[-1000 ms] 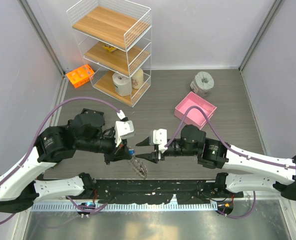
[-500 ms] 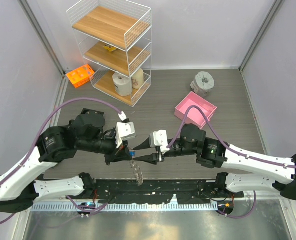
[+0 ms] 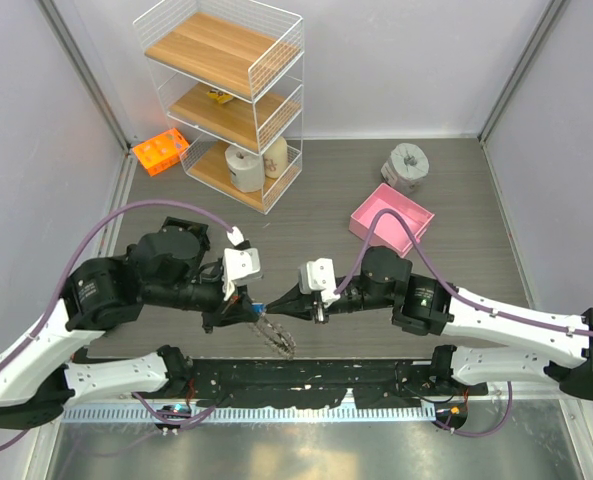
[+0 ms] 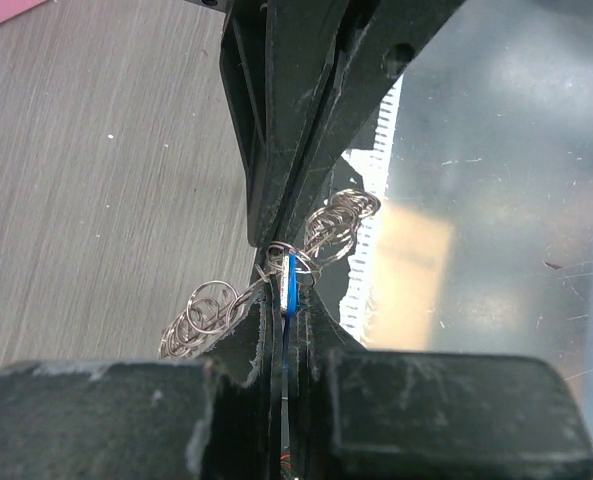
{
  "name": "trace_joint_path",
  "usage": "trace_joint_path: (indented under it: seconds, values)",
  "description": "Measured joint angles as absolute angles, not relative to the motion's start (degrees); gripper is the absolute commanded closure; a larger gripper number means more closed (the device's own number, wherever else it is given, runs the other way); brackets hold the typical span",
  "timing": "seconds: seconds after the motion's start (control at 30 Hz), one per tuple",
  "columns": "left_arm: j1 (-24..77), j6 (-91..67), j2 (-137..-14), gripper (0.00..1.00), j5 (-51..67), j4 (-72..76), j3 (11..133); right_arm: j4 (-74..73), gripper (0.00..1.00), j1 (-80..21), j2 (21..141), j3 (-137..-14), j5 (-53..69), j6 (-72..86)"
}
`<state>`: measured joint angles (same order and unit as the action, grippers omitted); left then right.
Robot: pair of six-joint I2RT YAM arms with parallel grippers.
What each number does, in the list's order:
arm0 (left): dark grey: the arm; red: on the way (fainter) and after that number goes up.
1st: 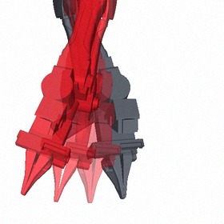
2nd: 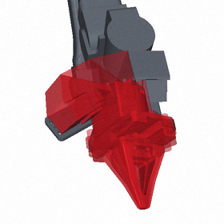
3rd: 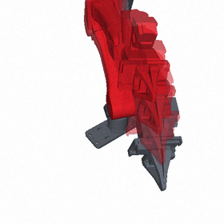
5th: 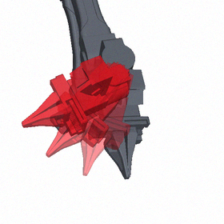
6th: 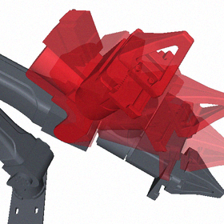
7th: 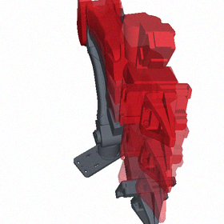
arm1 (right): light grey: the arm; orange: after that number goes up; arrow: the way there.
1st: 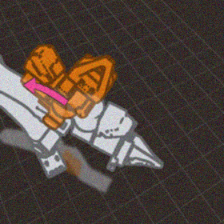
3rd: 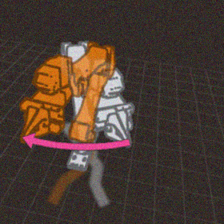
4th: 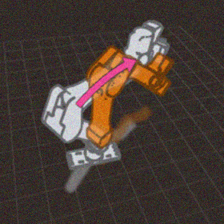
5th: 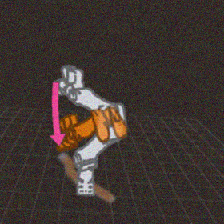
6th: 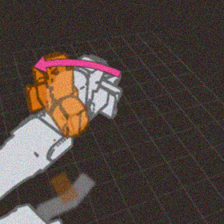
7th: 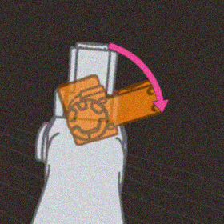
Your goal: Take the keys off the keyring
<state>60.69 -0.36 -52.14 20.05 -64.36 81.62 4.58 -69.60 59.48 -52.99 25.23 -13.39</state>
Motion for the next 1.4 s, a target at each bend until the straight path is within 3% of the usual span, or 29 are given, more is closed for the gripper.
trace_joint_path:
  seconds: [0.3, 0.5, 0.83, 0.87, 0.9, 0.97, 1.17, 1.4]
  values:
    - [60.7, -1.0, -52.6, 1.0, 19.5, -64.0, 81.6, 2.7, 0.95, -69.6, 58.0, -53.0, 24.2, -14.0]
    - [60.7, -2.8, -55.4, 1.0, 19.4, -63.8, 81.1, -6.4, 0.95, -69.9, 59.3, -57.4, 22.0, -18.3]
    - [60.3, -4.6, -58.8, 1.0, 19.1, -66.6, 80.7, -15.0, 0.95, -81.5, 60.3, -59.5, 6.2, -37.9]
    - [59.9, -5.0, -58.8, 1.0, 19.2, -66.8, 80.6, -14.2, 0.93, -82.6, 60.0, -58.5, 4.7, -39.8]
    - [59.5, -5.3, -58.8, 1.0, 19.3, -67.0, 80.4, -13.6, 0.79, -83.3, 59.5, -57.6, 3.7, -41.0]
    - [58.2, -5.8, -58.8, 1.0, 19.5, -66.6, 80.2, -11.3, 0.65, -84.9, 58.2, -54.6, 1.9, -43.1]
    - [56.8, -6.5, -58.8, 1.0, 19.5, -64.4, 79.7, -7.4, 0.61, -86.1, 56.6, -51.8, -4.8, -42.0]
    - [56.7, -7.1, -57.8, 1.0, 18.6, -62.3, 78.5, -4.4, 0.44, -81.8, 51.7, -51.7, -5.3, -30.0]
